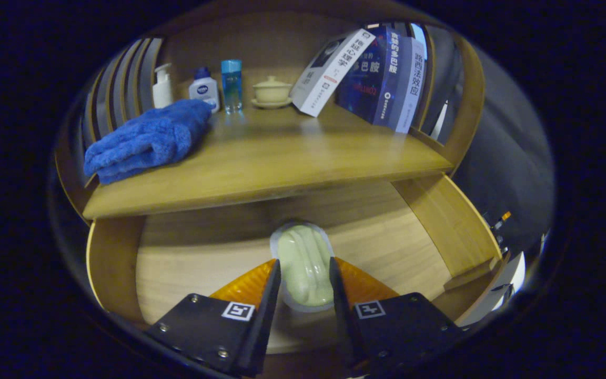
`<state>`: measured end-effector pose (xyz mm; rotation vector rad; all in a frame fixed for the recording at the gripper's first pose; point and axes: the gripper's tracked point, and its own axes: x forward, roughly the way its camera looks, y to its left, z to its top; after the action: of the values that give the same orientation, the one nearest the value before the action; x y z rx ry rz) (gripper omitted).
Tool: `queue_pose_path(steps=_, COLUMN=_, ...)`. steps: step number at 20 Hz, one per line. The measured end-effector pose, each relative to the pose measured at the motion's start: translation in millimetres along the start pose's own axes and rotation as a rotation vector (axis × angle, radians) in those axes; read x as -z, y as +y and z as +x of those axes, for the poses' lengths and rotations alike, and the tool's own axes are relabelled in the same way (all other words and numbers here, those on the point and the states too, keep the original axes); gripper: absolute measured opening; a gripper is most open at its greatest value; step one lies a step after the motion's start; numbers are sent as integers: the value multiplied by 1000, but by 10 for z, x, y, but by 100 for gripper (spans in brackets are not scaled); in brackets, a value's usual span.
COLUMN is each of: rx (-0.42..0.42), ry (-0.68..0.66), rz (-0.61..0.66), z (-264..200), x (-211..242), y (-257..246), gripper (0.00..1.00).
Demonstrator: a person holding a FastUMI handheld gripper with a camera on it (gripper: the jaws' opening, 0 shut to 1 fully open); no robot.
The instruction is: Pull open the drawer, take out the items inside it, and place them on the countertop above the cabinet.
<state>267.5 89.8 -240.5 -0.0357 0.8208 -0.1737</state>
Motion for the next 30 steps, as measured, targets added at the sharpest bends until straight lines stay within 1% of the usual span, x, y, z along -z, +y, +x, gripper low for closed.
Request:
queue_pose_path(steps=2, rx=1, ry=23, rz=-5, z=58, x=42, y=-50, gripper=55)
queue_pose_path(steps=6, rx=-39, ry=94, rz=-15, z=156, x=131, y=-20, gripper=55)
queue_pose_path(steps=7, rx=-52, ry=114, rz=-22, z=279, x=189, y=-5, gripper=55)
queue_pose_path(steps=8, rx=-50, ry=89, rz=-16, z=214, x=139, y=-6, gripper=46)
queue_pose_path(steps=11, rx=-47, ry=65, rz=2, z=217, x=96, y=-24, gripper=21)
queue_pose_path(steps=14, rx=-48, ry=51, rz=-14, z=199, x=108, y=-11, gripper=21)
queue_pose_path(steps=16, rx=-53, ry=26, rz=-19, z=144, x=135, y=13, gripper=12)
queue_pose_path(steps=18, rx=-62, ry=9, rz=-5, z=66, x=189, y=27, gripper=12)
queue_pose_path(steps=21, rx=-61, ry=-51, rz=0, z=-143, x=113, y=-5, gripper=12)
queue_pose_path(steps=25, rx=-22, ry=-142, rz=-36, z=-521, x=-107, y=-117, gripper=12)
queue_pose_path(steps=30, rx=38, ry=-202, rz=-49, z=-938, x=-276, y=-259, gripper=12)
